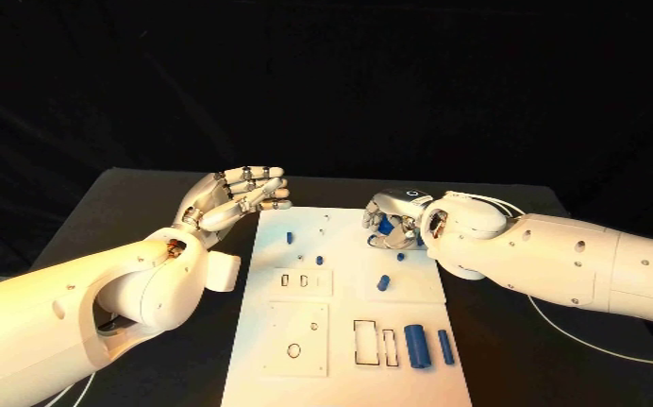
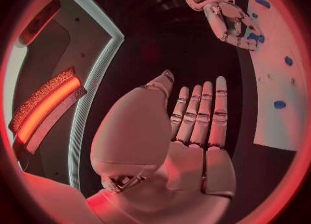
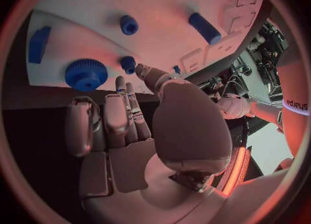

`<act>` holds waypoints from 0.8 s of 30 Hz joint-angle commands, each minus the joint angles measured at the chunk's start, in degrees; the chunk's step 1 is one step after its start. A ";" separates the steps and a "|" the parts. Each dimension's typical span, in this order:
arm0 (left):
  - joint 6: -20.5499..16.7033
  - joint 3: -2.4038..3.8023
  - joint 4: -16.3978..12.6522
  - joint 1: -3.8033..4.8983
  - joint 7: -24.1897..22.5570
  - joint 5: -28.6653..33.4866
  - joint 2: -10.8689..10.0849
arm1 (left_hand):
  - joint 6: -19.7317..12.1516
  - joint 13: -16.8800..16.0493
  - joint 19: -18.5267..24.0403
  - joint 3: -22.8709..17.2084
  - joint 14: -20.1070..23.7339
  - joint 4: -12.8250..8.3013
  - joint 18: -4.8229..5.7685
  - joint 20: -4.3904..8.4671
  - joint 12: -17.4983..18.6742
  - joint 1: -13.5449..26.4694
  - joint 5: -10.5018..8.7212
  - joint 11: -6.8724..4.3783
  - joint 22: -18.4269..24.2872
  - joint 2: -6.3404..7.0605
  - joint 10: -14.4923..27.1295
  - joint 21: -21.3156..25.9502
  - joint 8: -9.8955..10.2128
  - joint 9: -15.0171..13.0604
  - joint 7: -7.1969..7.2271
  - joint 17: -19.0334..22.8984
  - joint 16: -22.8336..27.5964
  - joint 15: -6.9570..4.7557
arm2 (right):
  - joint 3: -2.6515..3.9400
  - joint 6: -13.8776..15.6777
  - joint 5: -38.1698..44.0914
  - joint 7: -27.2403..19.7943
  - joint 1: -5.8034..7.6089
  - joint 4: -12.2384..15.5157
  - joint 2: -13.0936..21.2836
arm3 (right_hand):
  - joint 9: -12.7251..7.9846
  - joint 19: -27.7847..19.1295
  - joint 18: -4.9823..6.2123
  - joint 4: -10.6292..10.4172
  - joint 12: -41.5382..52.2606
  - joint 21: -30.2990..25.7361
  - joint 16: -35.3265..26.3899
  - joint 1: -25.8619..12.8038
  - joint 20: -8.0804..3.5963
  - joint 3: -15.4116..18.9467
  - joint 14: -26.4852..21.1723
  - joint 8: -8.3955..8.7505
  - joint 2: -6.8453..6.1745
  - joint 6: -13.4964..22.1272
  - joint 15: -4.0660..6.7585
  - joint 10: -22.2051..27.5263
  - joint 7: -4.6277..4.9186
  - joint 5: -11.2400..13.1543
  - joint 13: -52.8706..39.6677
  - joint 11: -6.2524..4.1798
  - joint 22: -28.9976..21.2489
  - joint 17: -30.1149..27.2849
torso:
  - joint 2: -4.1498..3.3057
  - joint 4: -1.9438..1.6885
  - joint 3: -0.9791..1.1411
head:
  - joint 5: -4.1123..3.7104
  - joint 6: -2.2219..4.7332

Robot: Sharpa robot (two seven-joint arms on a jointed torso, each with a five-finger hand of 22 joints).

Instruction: Assemble the parts on the task board

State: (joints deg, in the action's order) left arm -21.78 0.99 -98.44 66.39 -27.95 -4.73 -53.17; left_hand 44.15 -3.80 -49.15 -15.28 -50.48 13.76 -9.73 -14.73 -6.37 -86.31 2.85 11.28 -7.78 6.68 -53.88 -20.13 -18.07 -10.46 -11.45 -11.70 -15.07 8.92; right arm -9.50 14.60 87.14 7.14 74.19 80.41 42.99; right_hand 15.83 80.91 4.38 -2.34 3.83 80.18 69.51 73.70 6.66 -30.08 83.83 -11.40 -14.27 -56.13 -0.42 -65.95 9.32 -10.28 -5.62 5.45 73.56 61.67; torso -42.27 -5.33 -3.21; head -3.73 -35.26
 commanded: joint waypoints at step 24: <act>0.86 0.06 0.45 0.13 0.43 -0.43 0.19 | 0.32 0.08 -0.40 -0.45 -0.48 -0.04 -0.74 -0.02 0.41 -0.22 0.08 0.26 -0.08 0.23 -0.39 -0.28 0.18 0.08 -3.03 -0.16 -0.31 0.20 | 0.00 -2.29 1.16 2.07 -0.39 -0.16 -0.16 | 3.29 2.79 -2.06 0.14 0.13 3.76 5.07 2.17 -0.59 -4.77 1.99 -2.48 2.57 -3.01 0.56 -4.99 -1.10 0.45 -1.13 -1.05 5.96 3.89 | -0.27 -0.29 -0.18 | -0.35 0.12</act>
State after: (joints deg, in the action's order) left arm -21.79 0.99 -97.92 66.43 -27.53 -4.86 -53.06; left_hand 44.15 -3.80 -49.15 -15.27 -50.68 13.76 -9.73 -14.73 -6.20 -86.31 2.85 11.47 -7.76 6.69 -54.07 -20.13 -18.07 -10.47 -11.45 -11.79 -15.07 9.13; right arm -9.45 12.75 87.45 8.84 73.90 80.29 42.84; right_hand 18.91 83.22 3.50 -2.37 3.60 83.71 74.37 75.37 6.15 -34.31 84.05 -13.56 -12.56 -58.88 -0.19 -70.54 8.27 -9.95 -6.46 4.49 74.94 65.56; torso -42.52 -5.56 -3.35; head -4.02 -35.19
